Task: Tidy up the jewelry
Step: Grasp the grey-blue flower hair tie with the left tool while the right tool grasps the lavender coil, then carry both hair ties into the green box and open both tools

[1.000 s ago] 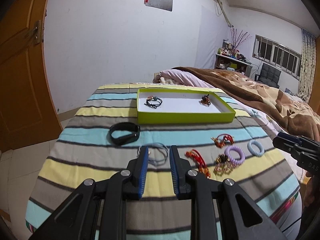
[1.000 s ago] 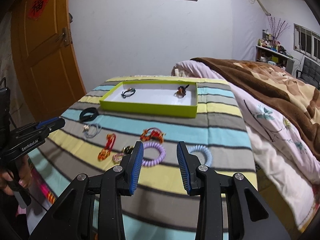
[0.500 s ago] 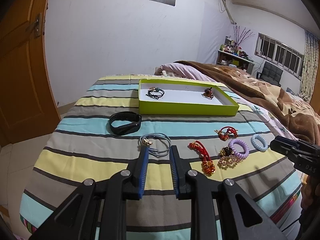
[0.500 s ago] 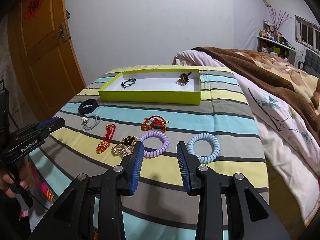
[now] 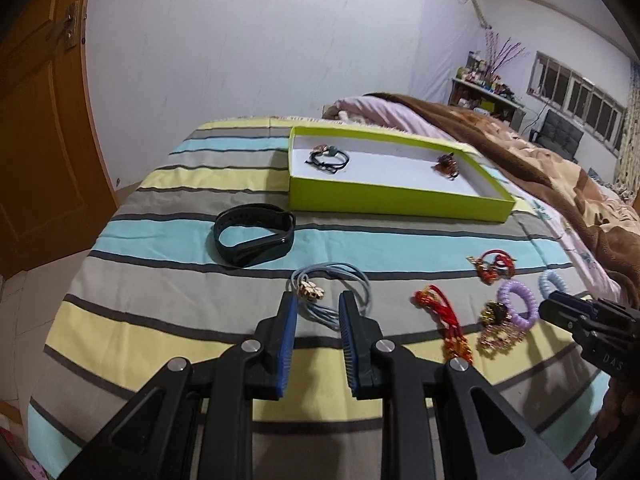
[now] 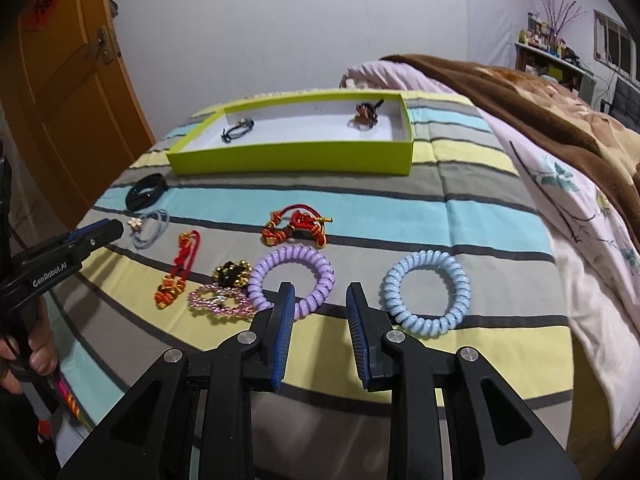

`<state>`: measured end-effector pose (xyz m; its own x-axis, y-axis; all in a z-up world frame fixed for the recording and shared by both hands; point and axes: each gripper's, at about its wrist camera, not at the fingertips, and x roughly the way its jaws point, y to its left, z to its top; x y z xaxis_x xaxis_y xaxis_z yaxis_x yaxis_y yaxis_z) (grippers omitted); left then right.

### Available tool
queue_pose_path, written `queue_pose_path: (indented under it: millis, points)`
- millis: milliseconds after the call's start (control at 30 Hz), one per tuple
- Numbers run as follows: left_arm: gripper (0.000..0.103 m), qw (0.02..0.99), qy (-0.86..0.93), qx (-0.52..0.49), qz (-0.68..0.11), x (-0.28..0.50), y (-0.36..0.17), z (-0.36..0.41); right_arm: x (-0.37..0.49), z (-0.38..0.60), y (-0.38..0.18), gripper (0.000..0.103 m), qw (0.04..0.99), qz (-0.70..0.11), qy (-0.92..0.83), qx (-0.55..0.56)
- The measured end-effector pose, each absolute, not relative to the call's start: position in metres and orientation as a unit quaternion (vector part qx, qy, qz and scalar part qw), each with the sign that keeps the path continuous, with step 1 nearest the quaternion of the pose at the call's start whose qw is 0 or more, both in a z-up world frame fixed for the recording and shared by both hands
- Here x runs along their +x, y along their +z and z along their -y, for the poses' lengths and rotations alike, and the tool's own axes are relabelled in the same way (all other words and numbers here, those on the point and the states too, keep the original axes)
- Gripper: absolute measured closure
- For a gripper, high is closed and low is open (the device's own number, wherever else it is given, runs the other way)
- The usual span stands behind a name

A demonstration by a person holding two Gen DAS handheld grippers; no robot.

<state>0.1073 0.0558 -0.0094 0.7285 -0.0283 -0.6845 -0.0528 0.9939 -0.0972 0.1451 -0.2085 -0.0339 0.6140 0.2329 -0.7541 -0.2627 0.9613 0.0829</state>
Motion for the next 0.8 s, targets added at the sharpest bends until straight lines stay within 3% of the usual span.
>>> queue_pose_path:
  millis: [367, 467, 800]
  points:
    - [0.080, 0.906, 0.008, -0.070, -0.418, 0.133, -0.023, -0.058, 0.162, 0.195, -0.042, 0.077, 0.890, -0.436, 0.126, -0.049]
    - [0.081, 0.905, 0.012, -0.068, -0.420, 0.134, -0.023, -0.058, 0.163, 0.195, -0.042, 0.091, 0.890, -0.436, 0.121, -0.052]
    - [0.085, 0.912, 0.011, -0.049, -0.407, 0.128, -0.018, -0.054, 0.156, 0.201, -0.039, 0.094, 0.892, -0.431, 0.129, -0.034]
